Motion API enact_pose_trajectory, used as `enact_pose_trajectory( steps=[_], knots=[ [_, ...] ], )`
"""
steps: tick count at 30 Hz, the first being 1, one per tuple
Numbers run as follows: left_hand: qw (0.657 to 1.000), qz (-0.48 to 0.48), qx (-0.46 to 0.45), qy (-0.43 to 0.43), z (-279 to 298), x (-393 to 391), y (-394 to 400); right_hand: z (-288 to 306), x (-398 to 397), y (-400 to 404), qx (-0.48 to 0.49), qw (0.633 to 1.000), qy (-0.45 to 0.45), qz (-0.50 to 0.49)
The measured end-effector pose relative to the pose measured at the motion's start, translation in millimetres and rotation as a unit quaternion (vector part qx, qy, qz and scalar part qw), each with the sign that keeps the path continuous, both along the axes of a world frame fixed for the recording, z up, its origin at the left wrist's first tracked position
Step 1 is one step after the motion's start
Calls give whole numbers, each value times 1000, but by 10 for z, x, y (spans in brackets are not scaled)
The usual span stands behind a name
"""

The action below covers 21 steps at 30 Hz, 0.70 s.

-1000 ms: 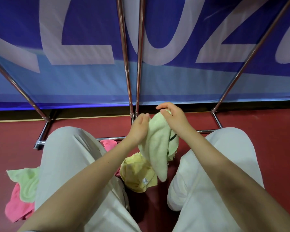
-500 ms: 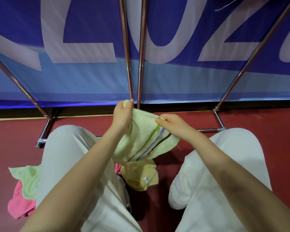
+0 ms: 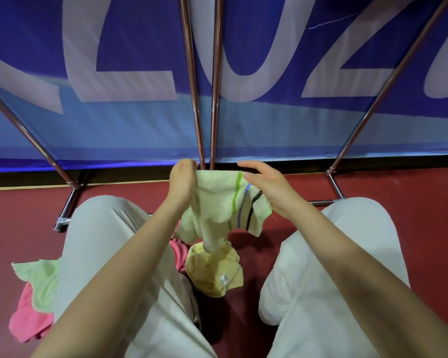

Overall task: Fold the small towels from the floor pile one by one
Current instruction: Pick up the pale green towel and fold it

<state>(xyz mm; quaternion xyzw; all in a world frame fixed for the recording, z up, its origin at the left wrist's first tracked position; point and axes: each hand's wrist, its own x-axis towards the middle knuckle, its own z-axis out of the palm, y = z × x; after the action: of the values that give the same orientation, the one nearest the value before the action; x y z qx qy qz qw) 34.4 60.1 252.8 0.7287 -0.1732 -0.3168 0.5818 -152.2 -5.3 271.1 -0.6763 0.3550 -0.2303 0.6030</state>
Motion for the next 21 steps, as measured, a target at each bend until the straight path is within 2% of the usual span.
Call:
enact_pose_trajectory(
  steps=[2, 4, 7, 11, 13, 16, 21],
  knots=[
    [1000, -9, 10, 14, -8, -17, -9, 61, -6, 35, 42, 997, -56, -3],
    [1000, -26, 12, -9, -38, -41, -14, 110, 19, 72, 108, 989, -99, -11],
    [986, -86, 34, -139, -135, -44, 3, 137, 47, 100, 155, 979, -130, -23],
    [926, -141, 57, -345, -184, 8, 16, 132, 60, 120, 155, 975, -162, 10],
    [910, -142, 38, -388, -136, 17, 31, 135, 70, 131, 150, 974, -168, 34],
    [929, -137, 10, -344, -108, 15, 29, 147, 95, 149, 95, 986, -134, 41],
    [972, -132, -19, -195, -44, -63, 32, 150, 130, 169, -45, 996, -79, -13]
  ],
)
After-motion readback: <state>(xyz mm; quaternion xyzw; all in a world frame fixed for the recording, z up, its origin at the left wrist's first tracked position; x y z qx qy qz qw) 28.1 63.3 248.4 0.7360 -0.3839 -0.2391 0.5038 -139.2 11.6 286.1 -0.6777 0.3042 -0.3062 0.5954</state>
